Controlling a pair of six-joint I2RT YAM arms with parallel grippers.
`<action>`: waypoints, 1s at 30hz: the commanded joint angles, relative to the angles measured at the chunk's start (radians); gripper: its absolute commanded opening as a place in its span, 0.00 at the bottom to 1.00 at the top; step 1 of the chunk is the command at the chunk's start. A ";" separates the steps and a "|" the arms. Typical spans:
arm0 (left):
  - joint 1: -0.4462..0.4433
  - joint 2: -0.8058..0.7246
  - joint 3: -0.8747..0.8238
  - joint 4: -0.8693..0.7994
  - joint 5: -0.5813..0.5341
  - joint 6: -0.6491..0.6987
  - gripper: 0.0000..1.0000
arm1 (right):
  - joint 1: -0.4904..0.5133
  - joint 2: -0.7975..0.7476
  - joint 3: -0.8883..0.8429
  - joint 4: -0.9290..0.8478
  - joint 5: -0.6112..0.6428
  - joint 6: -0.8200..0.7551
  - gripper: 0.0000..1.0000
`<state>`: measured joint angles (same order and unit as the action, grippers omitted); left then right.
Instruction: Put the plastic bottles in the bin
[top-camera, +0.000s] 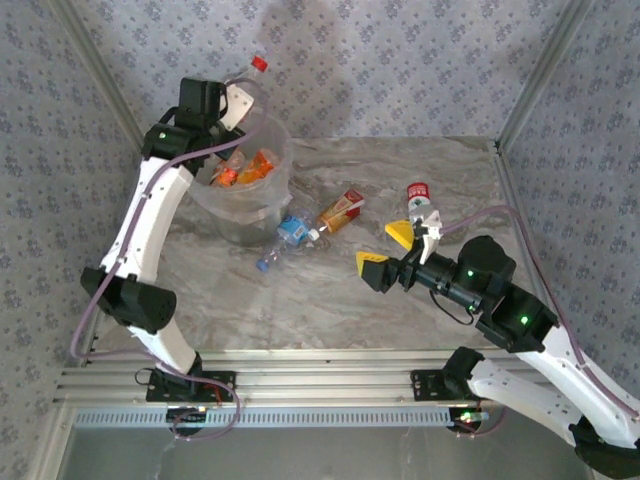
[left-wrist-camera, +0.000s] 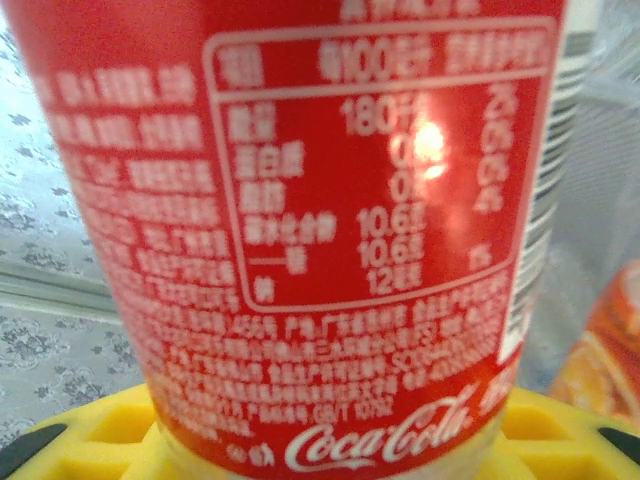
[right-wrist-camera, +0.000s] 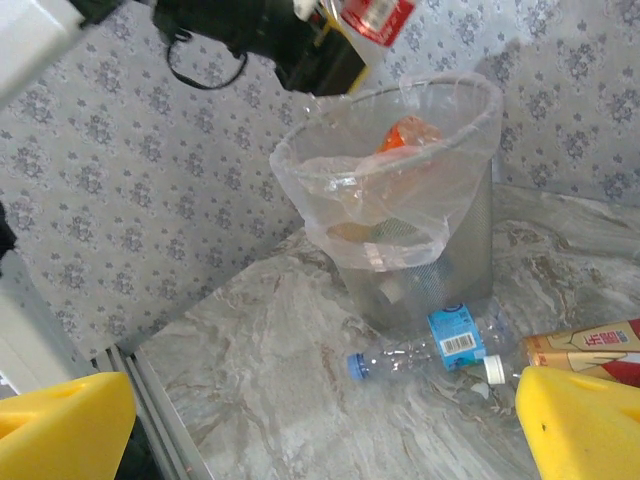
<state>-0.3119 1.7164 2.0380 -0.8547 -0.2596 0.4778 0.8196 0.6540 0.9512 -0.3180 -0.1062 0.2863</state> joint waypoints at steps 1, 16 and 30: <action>0.017 0.025 0.042 0.040 -0.024 0.048 0.48 | -0.004 -0.013 0.035 -0.004 -0.016 -0.027 1.00; 0.061 0.112 -0.035 0.095 -0.033 0.005 0.50 | -0.005 -0.021 0.025 -0.028 -0.018 -0.027 1.00; 0.083 0.124 -0.075 0.098 0.012 -0.042 0.63 | -0.006 -0.021 0.023 -0.038 -0.023 -0.013 1.00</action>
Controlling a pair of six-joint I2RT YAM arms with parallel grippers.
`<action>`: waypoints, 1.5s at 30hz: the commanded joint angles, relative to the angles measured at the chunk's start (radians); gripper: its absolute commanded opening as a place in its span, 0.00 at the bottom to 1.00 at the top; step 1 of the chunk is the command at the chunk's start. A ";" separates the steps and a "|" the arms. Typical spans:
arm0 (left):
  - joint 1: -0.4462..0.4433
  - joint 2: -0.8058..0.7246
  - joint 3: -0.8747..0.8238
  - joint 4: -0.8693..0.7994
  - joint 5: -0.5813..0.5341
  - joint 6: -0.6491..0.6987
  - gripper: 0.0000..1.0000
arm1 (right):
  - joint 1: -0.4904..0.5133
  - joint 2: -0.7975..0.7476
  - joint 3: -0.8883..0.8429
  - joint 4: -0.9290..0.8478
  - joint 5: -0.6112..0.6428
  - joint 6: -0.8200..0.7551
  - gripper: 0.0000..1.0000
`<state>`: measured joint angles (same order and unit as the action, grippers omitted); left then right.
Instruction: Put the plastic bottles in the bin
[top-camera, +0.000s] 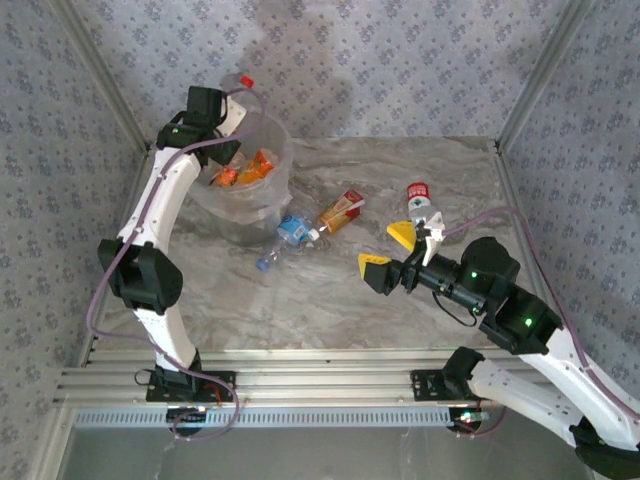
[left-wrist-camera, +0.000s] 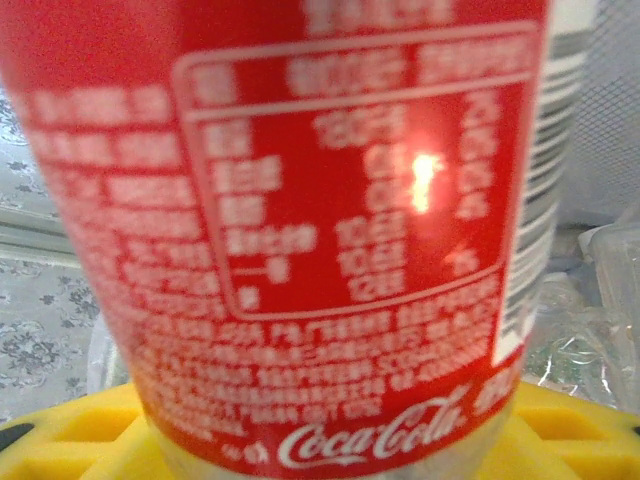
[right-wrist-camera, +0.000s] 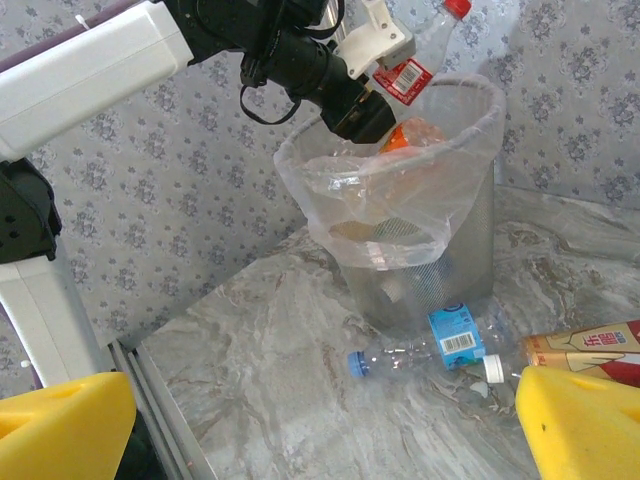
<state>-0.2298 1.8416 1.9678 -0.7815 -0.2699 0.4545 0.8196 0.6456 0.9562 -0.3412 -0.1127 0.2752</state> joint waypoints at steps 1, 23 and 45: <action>0.001 -0.001 -0.004 0.023 0.022 -0.021 0.65 | -0.005 -0.014 0.018 -0.015 -0.018 0.000 1.00; 0.001 -0.097 0.101 -0.054 0.144 -0.186 0.84 | -0.007 -0.007 0.023 -0.044 0.066 0.084 1.00; -0.173 -0.582 -0.321 -0.010 0.585 -0.643 1.00 | -0.241 0.103 0.071 -0.441 0.324 0.194 1.00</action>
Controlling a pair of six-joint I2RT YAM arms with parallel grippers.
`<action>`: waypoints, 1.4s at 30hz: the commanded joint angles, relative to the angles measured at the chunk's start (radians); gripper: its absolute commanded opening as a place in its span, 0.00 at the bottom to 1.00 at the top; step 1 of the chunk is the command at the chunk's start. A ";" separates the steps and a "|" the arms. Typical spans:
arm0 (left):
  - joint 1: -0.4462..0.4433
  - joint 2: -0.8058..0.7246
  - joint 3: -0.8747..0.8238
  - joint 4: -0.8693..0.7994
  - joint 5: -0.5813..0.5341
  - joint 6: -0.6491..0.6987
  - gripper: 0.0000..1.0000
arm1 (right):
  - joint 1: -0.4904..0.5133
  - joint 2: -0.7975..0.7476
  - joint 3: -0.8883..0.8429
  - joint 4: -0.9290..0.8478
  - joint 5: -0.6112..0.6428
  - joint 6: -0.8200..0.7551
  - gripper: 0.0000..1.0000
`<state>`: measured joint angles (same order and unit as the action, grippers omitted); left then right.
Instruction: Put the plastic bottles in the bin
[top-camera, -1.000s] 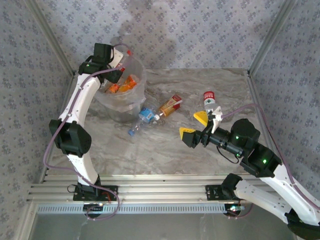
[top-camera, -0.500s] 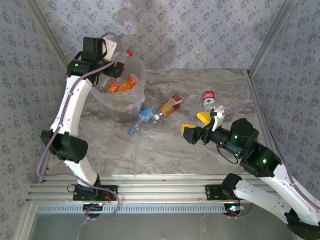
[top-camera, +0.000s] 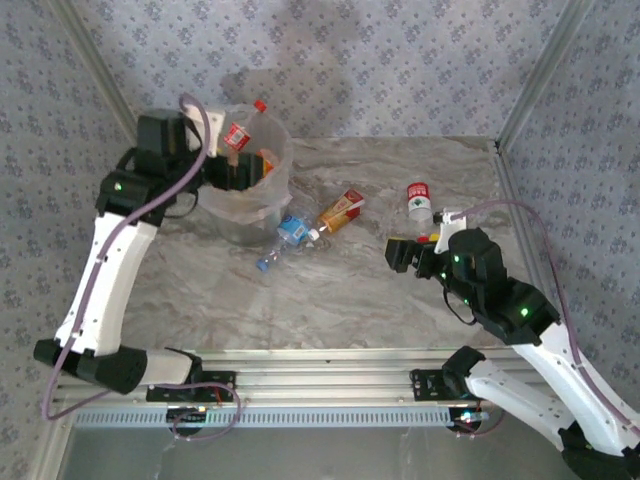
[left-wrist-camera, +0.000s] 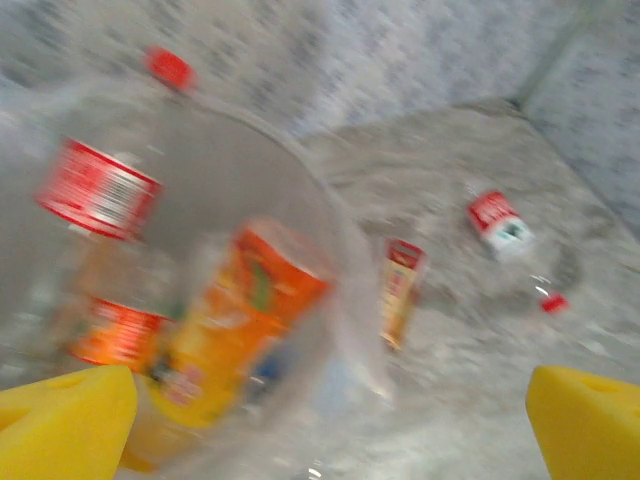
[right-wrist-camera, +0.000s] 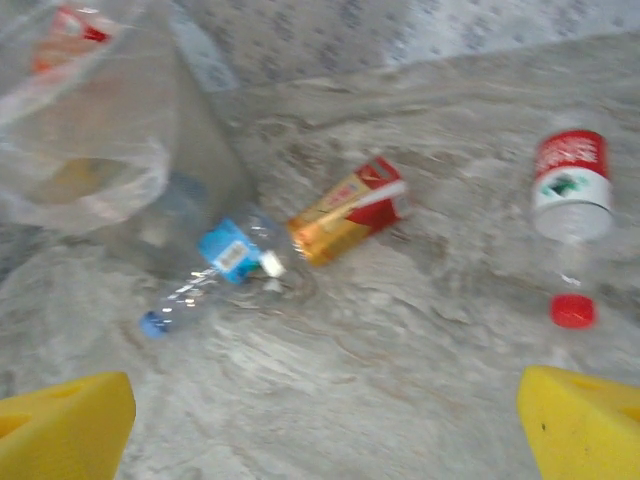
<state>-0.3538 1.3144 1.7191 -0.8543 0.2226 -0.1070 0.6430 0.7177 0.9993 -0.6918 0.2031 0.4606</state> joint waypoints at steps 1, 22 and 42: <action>-0.074 -0.085 -0.116 0.088 0.104 -0.105 1.00 | -0.106 0.053 0.024 -0.096 -0.023 0.001 1.00; -0.396 -0.294 -0.695 0.549 0.191 -0.464 1.00 | -0.596 0.639 -0.055 0.142 -0.324 -0.118 0.71; -0.454 -0.258 -0.764 0.650 0.121 -0.525 1.00 | -0.608 0.981 0.055 0.270 -0.325 -0.187 0.57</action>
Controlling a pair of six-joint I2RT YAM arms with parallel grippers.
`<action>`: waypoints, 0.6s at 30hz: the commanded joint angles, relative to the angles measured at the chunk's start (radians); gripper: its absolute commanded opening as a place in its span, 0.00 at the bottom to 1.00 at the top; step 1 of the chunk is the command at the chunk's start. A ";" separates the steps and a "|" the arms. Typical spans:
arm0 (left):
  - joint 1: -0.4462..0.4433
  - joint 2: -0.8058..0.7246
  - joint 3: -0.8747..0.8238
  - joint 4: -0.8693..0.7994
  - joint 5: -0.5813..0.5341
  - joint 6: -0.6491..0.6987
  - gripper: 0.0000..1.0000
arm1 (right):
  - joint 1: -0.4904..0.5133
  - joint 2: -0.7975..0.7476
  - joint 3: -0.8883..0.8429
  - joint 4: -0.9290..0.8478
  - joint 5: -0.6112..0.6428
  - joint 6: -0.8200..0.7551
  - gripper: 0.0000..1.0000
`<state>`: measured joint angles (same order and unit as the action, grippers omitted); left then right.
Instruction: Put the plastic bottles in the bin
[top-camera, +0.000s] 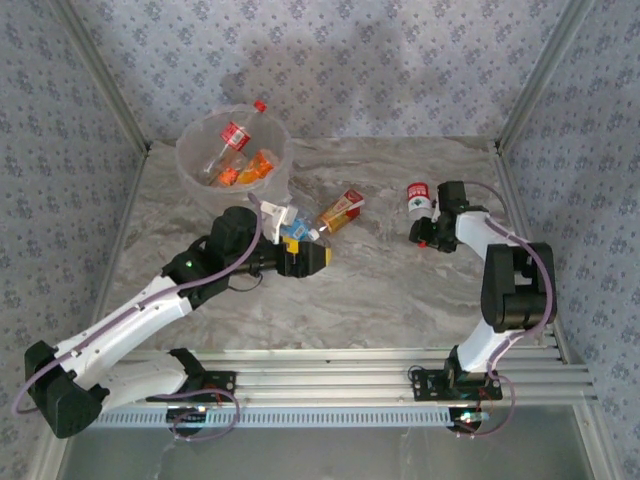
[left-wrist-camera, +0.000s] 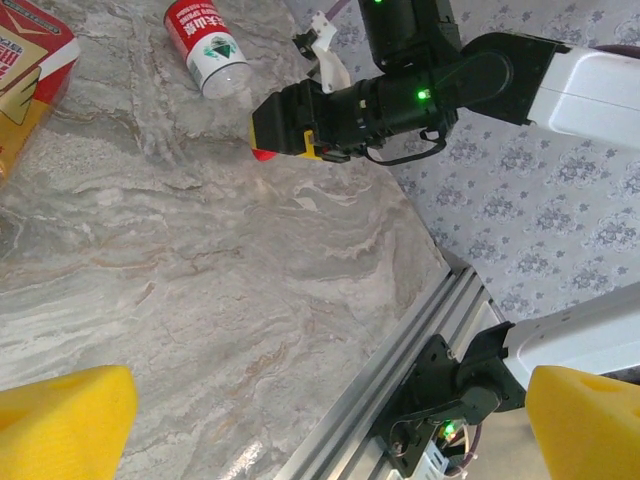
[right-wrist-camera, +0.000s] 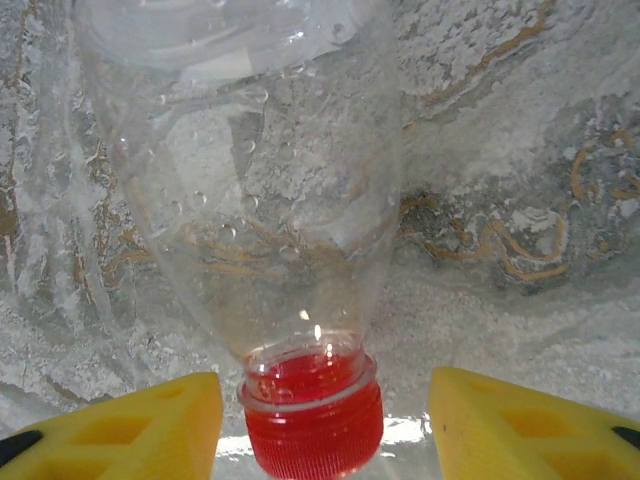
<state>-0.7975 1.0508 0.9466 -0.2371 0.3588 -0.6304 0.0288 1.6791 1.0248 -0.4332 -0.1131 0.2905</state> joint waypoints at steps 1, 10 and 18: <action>-0.011 0.007 0.009 0.035 -0.017 -0.002 1.00 | 0.008 0.025 0.029 0.015 -0.005 -0.017 0.56; -0.014 0.032 0.002 0.062 -0.027 -0.042 1.00 | 0.016 0.017 0.021 0.018 0.004 -0.019 0.37; -0.017 0.049 -0.009 0.096 -0.060 -0.104 1.00 | 0.050 -0.099 -0.039 -0.010 0.044 -0.022 0.27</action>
<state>-0.8082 1.0962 0.9375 -0.1818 0.3279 -0.7006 0.0624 1.6585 1.0126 -0.4175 -0.0937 0.2749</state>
